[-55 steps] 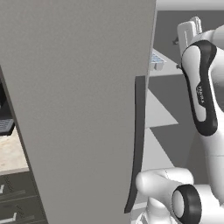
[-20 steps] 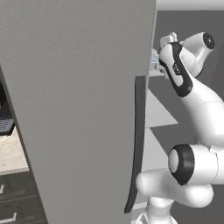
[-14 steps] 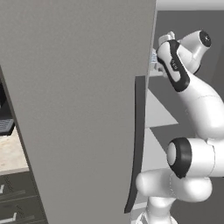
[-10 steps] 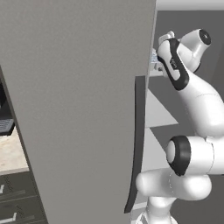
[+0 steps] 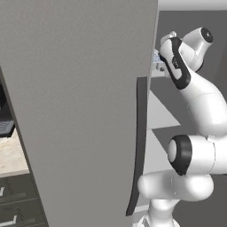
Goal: Open the freezer door, pick up the ice cube tray from the freezer, and place it on the dining counter.
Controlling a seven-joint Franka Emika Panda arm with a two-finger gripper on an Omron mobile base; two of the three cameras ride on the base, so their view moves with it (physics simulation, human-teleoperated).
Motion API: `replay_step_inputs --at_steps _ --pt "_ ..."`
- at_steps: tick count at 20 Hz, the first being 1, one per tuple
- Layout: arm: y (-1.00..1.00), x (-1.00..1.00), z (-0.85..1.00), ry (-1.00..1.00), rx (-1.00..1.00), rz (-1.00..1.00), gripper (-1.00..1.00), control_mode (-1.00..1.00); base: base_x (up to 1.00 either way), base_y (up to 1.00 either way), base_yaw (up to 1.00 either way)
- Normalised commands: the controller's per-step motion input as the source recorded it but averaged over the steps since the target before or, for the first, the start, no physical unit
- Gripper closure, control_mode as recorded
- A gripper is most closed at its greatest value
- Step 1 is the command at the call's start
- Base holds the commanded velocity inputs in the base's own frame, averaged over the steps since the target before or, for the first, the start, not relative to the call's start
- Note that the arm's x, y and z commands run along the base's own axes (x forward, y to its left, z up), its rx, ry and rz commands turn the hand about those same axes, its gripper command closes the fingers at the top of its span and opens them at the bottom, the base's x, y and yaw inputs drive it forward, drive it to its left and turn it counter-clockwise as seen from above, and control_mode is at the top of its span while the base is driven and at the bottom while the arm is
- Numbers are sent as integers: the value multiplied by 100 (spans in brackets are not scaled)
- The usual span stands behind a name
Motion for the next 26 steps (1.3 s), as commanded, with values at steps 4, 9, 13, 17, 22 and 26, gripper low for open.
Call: replay_step_inputs --at_steps 4,9,13,17,22,26 --pt "0 28 -17 0 0 0 100 -100 0 0 0" --pt "0 11 -8 0 0 0 100 -100 0 0 0" --pt "0 0 -8 -3 0 0 100 -100 0 0 0" --pt "0 -3 0 -15 0 0 100 -100 0 0 0" --pt "0 -4 0 -21 0 0 100 -100 0 0 0" --pt "1 0 0 -14 0 0 100 -100 0 0 0"
